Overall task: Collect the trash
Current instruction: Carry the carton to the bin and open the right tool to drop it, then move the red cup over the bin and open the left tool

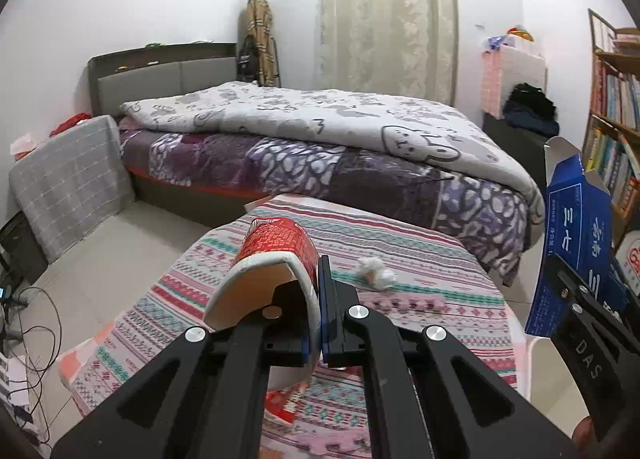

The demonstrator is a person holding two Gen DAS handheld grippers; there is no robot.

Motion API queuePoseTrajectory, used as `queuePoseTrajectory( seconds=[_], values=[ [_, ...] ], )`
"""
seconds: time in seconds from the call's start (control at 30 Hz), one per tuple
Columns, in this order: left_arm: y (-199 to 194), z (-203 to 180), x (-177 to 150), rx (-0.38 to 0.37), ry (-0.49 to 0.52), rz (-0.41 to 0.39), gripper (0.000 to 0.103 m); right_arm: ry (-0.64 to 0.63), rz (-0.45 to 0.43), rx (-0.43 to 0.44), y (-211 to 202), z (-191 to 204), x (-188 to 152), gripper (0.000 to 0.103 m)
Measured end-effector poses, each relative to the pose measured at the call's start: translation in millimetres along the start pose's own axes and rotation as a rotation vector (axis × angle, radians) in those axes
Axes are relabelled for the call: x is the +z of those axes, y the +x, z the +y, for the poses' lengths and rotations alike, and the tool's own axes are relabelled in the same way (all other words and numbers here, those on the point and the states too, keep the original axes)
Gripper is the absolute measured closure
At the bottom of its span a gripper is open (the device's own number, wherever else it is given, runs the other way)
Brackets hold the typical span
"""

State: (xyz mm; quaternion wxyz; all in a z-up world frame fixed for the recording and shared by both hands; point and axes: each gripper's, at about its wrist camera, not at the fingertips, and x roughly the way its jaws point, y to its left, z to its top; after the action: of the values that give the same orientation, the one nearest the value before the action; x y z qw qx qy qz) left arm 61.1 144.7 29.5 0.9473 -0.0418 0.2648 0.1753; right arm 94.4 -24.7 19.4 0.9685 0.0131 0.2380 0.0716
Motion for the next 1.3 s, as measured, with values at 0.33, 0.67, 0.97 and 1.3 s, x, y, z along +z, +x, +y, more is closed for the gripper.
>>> queuePoseTrajectory(
  seconds=[0.33,0.67,0.97,1.3],
  values=[
    [-2.1,-45.4,-7.1,-0.063,0.070,-0.008,0.100,0.060,0.024,-0.081,0.7,-50.7,1.3,0.050],
    [-1.9,-87.2,-16.7,-0.125,0.131,-0.003,0.100,0.146,0.050,-0.183,-2.7,-105.1,-0.9,0.060],
    [-1.0,-113.7,-25.6,-0.183,0.152,0.027,0.100,0.195,0.055,-0.271,-11.7,-155.2,-4.3,0.060],
    [6.6,-163.8,-42.4,-0.318,0.207,0.101,0.100,0.262,0.091,-0.326,-15.1,-196.5,-10.7,0.054]
  ],
)
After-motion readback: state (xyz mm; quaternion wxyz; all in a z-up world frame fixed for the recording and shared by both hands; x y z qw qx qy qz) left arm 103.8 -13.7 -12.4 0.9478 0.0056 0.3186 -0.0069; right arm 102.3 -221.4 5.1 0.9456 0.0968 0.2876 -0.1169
